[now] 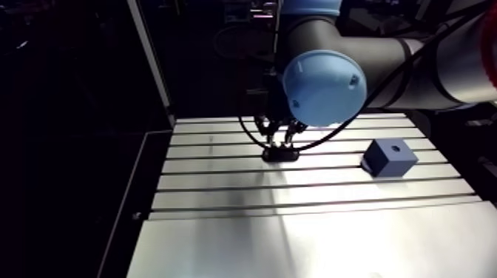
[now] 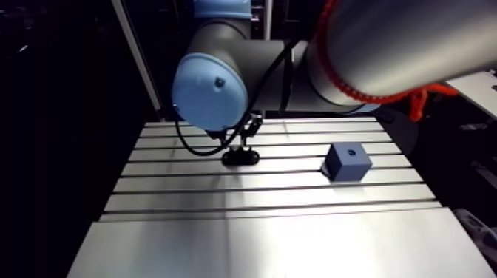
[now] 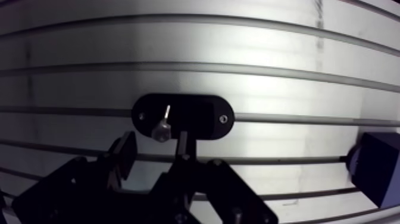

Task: Pick up the M10 bolt and insert it into the hex recess until seated.

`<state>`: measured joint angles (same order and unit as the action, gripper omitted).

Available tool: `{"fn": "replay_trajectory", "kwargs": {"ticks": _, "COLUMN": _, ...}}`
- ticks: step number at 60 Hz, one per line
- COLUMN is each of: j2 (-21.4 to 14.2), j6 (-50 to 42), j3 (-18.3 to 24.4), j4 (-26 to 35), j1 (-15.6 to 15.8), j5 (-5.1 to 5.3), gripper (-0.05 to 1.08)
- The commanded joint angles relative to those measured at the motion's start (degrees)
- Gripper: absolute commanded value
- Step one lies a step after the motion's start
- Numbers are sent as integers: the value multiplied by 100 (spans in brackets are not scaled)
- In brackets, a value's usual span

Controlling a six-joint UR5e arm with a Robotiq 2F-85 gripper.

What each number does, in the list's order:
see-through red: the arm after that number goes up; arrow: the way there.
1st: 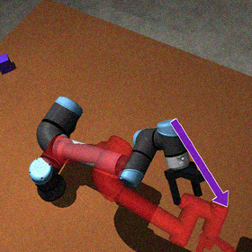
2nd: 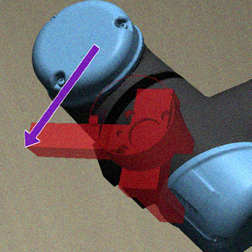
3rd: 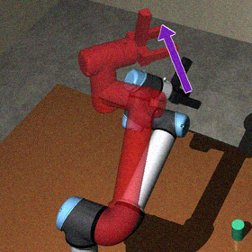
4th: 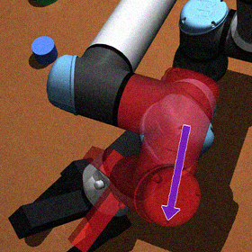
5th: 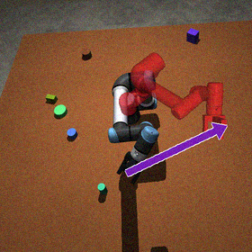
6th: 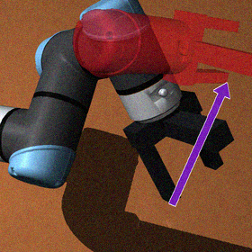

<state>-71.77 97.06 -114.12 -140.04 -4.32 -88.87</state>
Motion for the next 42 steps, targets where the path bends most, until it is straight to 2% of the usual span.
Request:
{"fn": "replay_trajectory", "kwargs": {"ticks": 1, "j2": 77, "j6": 18, "j3": 8, "j4": -140, "j1": 1, "j5": -3, "gripper": 51}}
{"fn": "replay_trajectory", "kwargs": {"ticks": 8, "j2": 123, "j6": 19, "j3": -1, "j4": -317, "j1": -8, "j5": 4, "gripper": 51}}
{"fn": "replay_trajectory", "kwargs": {"ticks": 42, "j2": 167, "j6": 28, "j3": -28, "j4": -326, "j1": -8, "j5": 6, "gripper": 51}}
